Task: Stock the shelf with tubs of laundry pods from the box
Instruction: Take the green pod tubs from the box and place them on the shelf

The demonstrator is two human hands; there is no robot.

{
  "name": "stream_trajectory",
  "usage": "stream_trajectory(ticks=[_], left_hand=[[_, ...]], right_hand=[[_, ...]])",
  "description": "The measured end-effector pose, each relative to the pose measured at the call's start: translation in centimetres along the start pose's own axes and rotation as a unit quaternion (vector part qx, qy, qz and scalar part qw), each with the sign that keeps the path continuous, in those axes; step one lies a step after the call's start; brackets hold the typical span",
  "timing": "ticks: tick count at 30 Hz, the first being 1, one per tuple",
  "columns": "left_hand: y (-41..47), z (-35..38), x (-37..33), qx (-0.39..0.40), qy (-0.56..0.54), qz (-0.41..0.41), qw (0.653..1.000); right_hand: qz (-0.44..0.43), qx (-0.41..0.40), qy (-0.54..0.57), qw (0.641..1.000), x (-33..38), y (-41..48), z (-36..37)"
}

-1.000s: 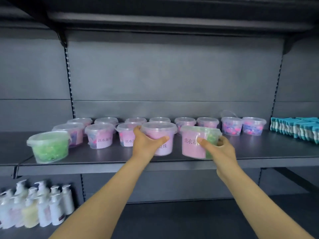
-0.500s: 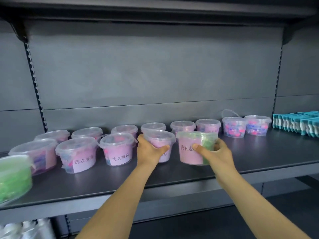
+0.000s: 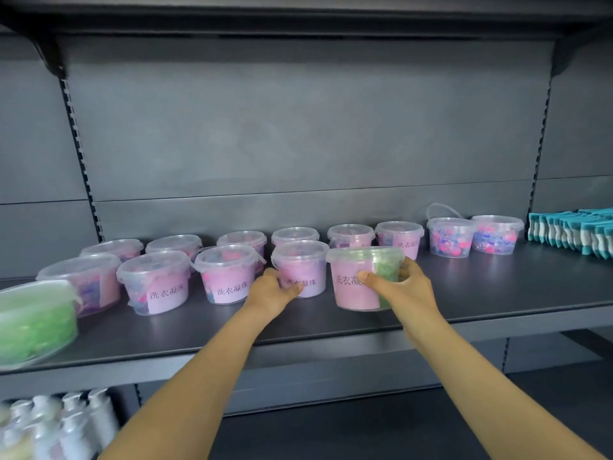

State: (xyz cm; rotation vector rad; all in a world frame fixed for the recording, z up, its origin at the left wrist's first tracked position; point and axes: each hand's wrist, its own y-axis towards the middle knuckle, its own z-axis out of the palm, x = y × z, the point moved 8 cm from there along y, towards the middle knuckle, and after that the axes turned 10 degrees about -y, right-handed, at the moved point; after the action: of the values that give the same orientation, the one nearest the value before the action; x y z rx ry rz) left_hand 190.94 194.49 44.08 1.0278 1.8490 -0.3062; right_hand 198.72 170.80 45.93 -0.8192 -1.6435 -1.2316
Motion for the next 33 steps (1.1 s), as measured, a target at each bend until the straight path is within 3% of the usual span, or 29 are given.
stream_trajectory(ticks=[8, 16, 23, 27, 33], left_hand=[[-8.0, -5.6, -1.2, -0.047, 0.071, 0.021, 0.996], [-15.9, -13.4, -1.6, -0.094, 0.206, 0.025, 0.974], [-20.0, -22.9, 1.8, -0.171, 0.186, -0.024, 0.967], [-19.5, -27.6, 5.0, -0.152, 0.251, -0.012, 0.956], [-14.7, -33.7, 7.9, -0.115, 0.314, 0.074, 0.939]], right_hand=[[-0.018, 0.043, -0.001, 0.999, 2.1, -2.5, 1.0], [-0.01, 0.105, 0.012, 0.994, 4.2, -7.5, 6.7], [-0.01, 0.167, 0.028, 0.986, 7.1, -12.4, 15.2], [-0.021, 0.166, 0.0, 0.986, 7.2, -13.3, 21.0], [-0.01, 0.111, -0.025, 0.993, 7.3, -13.3, 27.7]])
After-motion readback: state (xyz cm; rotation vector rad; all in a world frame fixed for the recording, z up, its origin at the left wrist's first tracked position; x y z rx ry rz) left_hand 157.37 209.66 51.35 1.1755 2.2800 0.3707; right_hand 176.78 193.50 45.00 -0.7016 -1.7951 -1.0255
